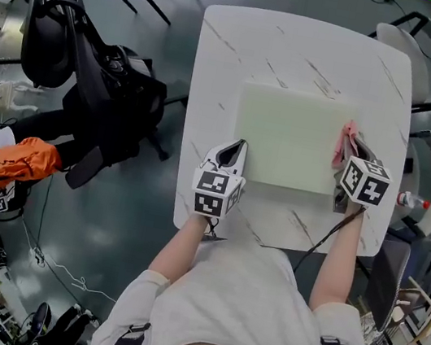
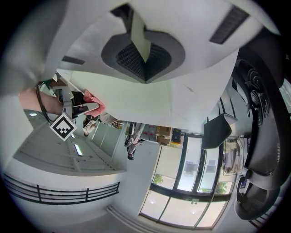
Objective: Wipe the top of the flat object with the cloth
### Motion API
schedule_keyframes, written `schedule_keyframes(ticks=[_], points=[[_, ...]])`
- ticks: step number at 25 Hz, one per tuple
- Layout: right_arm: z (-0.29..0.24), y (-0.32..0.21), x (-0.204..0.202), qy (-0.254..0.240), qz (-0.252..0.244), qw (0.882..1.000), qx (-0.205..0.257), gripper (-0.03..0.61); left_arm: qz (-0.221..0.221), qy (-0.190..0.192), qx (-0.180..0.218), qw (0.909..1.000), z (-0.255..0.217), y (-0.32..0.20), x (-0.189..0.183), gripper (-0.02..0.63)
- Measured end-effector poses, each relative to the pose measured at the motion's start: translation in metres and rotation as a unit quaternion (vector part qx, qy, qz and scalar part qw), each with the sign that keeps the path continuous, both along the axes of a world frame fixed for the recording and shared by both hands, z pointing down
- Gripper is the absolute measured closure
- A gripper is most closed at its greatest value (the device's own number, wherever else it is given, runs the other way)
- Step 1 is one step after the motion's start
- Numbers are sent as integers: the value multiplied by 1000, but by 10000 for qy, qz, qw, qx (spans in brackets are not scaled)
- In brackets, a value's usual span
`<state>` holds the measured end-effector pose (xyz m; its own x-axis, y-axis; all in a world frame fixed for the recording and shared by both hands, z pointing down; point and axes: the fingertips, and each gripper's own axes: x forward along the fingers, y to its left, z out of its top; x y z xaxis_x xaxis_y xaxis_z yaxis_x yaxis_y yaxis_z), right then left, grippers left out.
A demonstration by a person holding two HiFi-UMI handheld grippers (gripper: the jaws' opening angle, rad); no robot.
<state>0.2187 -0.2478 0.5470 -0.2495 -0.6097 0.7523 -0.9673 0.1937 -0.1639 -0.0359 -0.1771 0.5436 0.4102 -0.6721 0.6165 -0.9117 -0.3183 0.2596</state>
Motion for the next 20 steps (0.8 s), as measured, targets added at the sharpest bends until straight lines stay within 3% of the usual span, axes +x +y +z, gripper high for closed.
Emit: schedule_keyframes(ticks=[20], points=[[2, 0, -94, -225, -463, 9986, -133, 555, -73, 141, -163, 9997, -2, 26, -22, 603]])
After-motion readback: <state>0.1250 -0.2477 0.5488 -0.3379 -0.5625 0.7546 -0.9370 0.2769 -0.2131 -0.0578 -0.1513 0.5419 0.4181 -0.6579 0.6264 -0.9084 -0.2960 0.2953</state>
